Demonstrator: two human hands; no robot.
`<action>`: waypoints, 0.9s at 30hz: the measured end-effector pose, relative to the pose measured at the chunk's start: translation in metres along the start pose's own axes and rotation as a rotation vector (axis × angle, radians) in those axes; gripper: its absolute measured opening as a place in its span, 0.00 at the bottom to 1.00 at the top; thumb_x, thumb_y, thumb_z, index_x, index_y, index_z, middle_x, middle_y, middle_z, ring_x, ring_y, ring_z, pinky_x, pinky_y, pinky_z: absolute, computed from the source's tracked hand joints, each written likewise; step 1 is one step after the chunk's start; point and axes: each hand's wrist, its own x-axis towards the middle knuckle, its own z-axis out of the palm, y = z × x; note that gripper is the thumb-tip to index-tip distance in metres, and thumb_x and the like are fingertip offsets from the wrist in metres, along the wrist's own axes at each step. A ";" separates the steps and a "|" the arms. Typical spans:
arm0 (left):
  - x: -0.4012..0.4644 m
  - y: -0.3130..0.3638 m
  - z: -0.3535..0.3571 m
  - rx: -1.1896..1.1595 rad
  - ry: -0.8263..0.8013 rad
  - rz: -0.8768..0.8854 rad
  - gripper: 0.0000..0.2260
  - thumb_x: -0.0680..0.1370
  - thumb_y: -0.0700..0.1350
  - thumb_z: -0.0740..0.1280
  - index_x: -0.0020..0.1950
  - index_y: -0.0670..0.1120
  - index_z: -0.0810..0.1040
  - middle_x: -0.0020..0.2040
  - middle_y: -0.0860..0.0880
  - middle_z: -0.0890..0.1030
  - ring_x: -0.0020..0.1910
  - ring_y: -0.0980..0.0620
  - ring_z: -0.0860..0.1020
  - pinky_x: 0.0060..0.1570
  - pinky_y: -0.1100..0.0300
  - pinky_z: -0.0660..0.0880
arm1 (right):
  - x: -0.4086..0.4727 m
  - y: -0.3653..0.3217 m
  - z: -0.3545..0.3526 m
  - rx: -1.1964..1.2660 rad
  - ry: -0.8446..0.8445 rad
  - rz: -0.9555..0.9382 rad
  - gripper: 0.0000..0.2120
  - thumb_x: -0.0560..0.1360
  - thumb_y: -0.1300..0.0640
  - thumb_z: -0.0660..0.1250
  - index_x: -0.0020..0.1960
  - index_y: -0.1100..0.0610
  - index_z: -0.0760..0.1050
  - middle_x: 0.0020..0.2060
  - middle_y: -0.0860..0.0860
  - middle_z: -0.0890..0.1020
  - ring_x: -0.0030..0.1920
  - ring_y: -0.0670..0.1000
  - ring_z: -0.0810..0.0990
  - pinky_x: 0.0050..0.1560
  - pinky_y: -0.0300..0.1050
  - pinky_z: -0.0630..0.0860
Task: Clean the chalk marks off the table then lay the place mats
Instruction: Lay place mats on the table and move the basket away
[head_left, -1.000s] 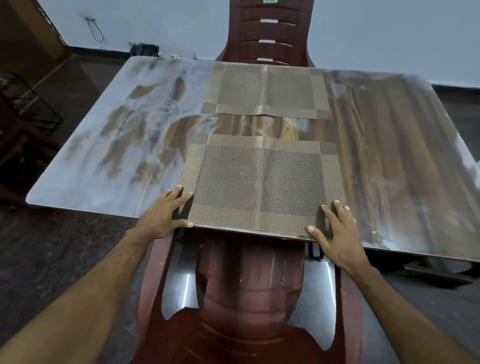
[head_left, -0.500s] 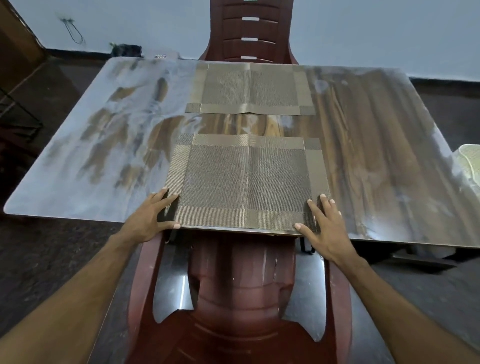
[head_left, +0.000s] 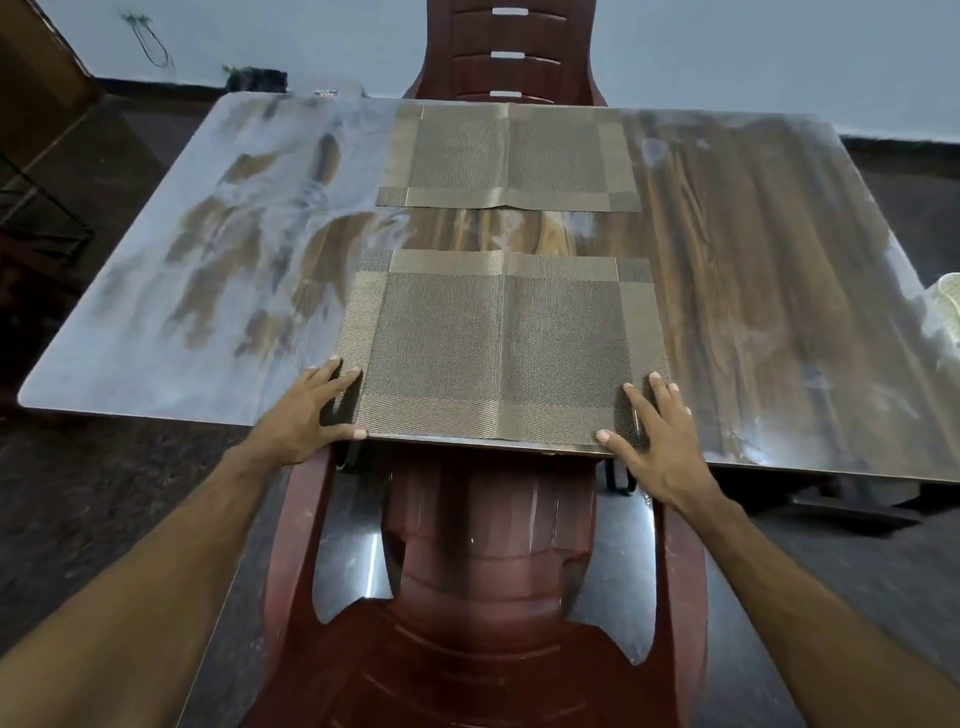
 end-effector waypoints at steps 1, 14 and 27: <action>0.000 0.001 -0.001 -0.003 -0.006 -0.003 0.42 0.70 0.59 0.72 0.79 0.51 0.58 0.81 0.48 0.50 0.79 0.49 0.48 0.76 0.48 0.53 | -0.001 0.000 -0.001 0.005 -0.001 -0.005 0.39 0.75 0.35 0.61 0.80 0.51 0.57 0.80 0.53 0.47 0.79 0.52 0.40 0.75 0.50 0.39; 0.002 0.003 0.006 -0.048 0.059 -0.023 0.39 0.74 0.55 0.72 0.79 0.47 0.58 0.80 0.45 0.51 0.79 0.48 0.47 0.76 0.51 0.49 | 0.004 0.004 0.006 0.017 0.049 -0.005 0.34 0.78 0.41 0.64 0.79 0.53 0.60 0.80 0.55 0.50 0.79 0.57 0.44 0.76 0.60 0.44; 0.003 0.003 0.008 -0.045 0.076 -0.026 0.38 0.74 0.53 0.72 0.79 0.46 0.58 0.80 0.44 0.51 0.79 0.47 0.47 0.76 0.51 0.49 | 0.004 0.006 0.008 0.013 0.061 -0.007 0.34 0.78 0.39 0.63 0.78 0.53 0.61 0.80 0.55 0.51 0.79 0.56 0.44 0.76 0.59 0.45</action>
